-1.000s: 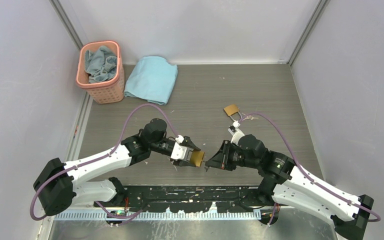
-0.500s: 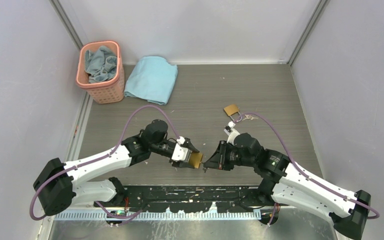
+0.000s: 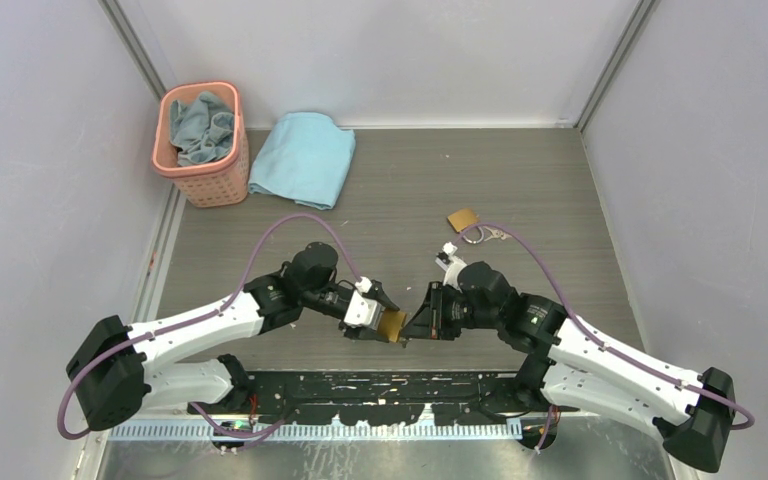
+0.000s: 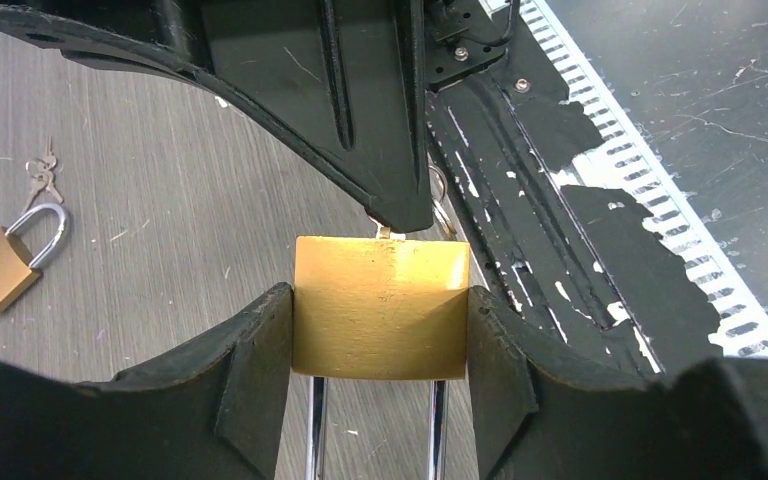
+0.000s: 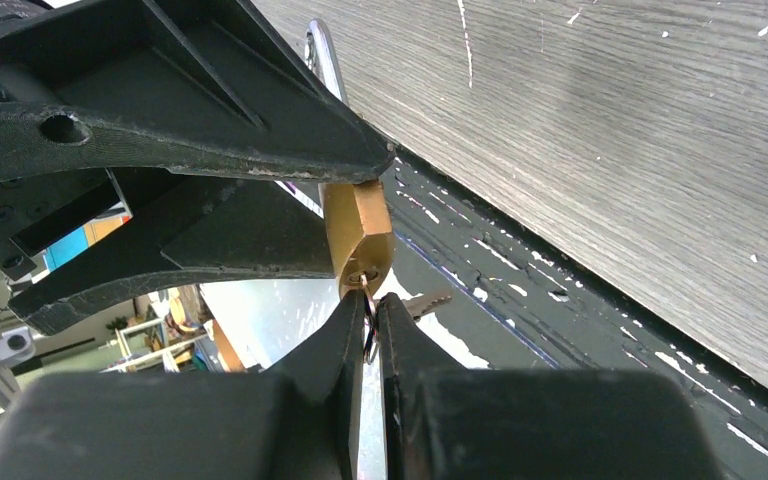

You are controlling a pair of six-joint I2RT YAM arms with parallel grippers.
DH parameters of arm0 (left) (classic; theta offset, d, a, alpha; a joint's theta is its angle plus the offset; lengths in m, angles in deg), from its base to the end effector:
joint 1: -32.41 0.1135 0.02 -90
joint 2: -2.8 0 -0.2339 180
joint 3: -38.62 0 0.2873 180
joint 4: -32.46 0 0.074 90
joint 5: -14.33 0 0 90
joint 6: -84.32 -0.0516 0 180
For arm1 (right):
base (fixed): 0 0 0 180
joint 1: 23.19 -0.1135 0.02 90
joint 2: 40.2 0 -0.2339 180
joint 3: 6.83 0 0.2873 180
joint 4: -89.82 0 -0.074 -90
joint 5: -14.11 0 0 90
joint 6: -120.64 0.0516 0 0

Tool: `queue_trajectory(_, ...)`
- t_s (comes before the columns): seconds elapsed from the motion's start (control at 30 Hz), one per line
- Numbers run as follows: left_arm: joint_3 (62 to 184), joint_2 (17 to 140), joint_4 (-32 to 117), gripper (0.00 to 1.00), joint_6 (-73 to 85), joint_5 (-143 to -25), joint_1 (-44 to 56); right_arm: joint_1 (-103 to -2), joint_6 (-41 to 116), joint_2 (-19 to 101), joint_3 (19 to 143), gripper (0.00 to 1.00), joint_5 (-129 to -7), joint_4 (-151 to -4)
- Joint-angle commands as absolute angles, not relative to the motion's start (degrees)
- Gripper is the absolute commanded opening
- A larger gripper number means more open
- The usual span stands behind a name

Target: Unlock with the key

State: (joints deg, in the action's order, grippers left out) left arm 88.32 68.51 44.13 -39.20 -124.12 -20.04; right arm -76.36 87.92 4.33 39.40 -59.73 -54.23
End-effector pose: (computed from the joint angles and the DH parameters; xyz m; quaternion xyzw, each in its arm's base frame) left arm 0.1496 -0.2580 0.1972 0.6874 0.4261 -0.4239 0.4077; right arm 0.1339 0.2028 0.2165 -0.0343 0.8770 0.4511 0.1620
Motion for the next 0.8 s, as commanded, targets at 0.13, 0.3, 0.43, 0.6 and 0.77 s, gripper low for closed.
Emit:
queue_trajectory(0.13, 90.95, 66.4, 32.04, 0.0, -37.72, -131.63, -21.95, -76.36, 83.63, 5.81, 41.66, 0.01, -59.16, -63.8)
queue_trajectory(0.3, 91.42, 67.26, 30.56, 0.0, -36.83, -132.91, -22.17, -76.36, 81.55, 6.82, 42.35, 0.01, -58.74, -64.79)
queue_trajectory(0.43, 92.25, 68.11, 29.95, 0.0, -36.7, -133.5, -22.52, -76.36, 80.31, 7.89, 43.42, 0.01, -58.98, -64.78)
queue_trajectory(0.6, 92.52, 68.66, 29.48, 0.0, -36.7, -133.39, -23.3, -76.36, 80.27, 8.31, 43.93, 0.01, -61.03, -63.86)
queue_trajectory(0.77, 91.81, 68.57, 30.8, 0.0, -38.7, -130.42, -23.32, -76.32, 79.84, 7.25, 45.3, 0.23, -61.26, -60.32)
